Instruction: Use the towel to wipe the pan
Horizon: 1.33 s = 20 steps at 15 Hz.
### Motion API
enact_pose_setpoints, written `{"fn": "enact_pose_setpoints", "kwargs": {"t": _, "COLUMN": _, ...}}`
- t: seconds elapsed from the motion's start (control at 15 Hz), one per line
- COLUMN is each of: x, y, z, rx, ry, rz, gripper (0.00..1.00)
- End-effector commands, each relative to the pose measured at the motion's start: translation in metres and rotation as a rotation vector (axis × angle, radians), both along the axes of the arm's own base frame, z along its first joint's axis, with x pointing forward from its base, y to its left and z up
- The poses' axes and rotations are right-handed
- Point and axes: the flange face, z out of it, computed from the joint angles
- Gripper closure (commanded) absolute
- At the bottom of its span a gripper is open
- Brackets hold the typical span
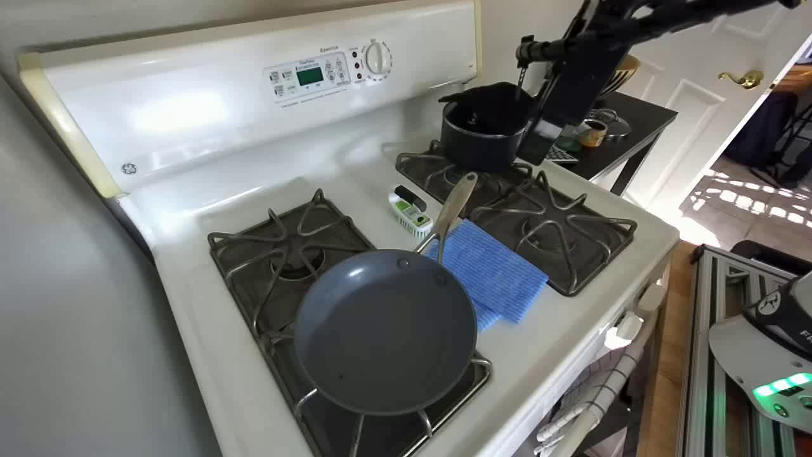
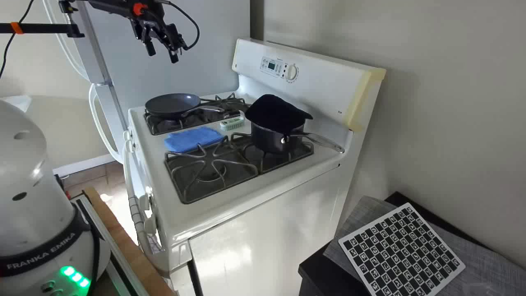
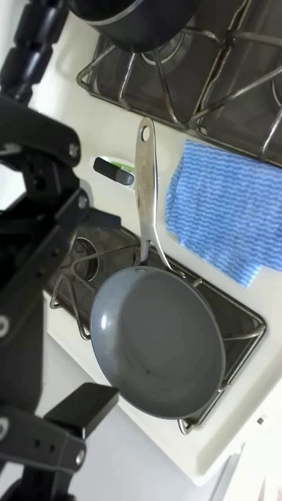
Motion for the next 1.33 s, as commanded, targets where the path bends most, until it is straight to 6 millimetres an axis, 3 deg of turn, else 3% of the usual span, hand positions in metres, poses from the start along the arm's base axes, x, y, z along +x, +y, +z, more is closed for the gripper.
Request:
{"fn": "enact_pose_setpoints", "kwargs": {"t": 0.0, "x": 0.0, "y": 0.0, "z": 0.001, "rx": 0.0, "ry": 0.001, "rz": 0.0, "gripper": 0.0}}
{"fn": "enact_pose_setpoints", "kwargs": {"t": 0.33, "x": 0.0, "y": 0.0, "z": 0.001, "rx": 0.0, "ry": 0.001, "rz": 0.0, "gripper": 0.0}}
{"fn": "enact_pose_setpoints", "kwargs": {"t": 0.8, "x": -0.012, "y": -0.033, "z": -0.055, "rx": 0.007, "ry": 0.076, "rz": -0.328, "gripper": 0.0}}
{"fn": "enact_pose_setpoints", "kwargs": {"t": 1.07, "x": -0.014, "y": -0.056, "z": -0.103, "rx": -0.026, "ry": 0.108, "rz": -0.398, "gripper": 0.0}}
{"fn": "enact_pose_setpoints", "kwargs": {"t": 1.27, "x": -0.014, "y": -0.063, "z": -0.133, "rx": -0.025, "ry": 0.143, "rz": -0.407, "gripper": 0.0}}
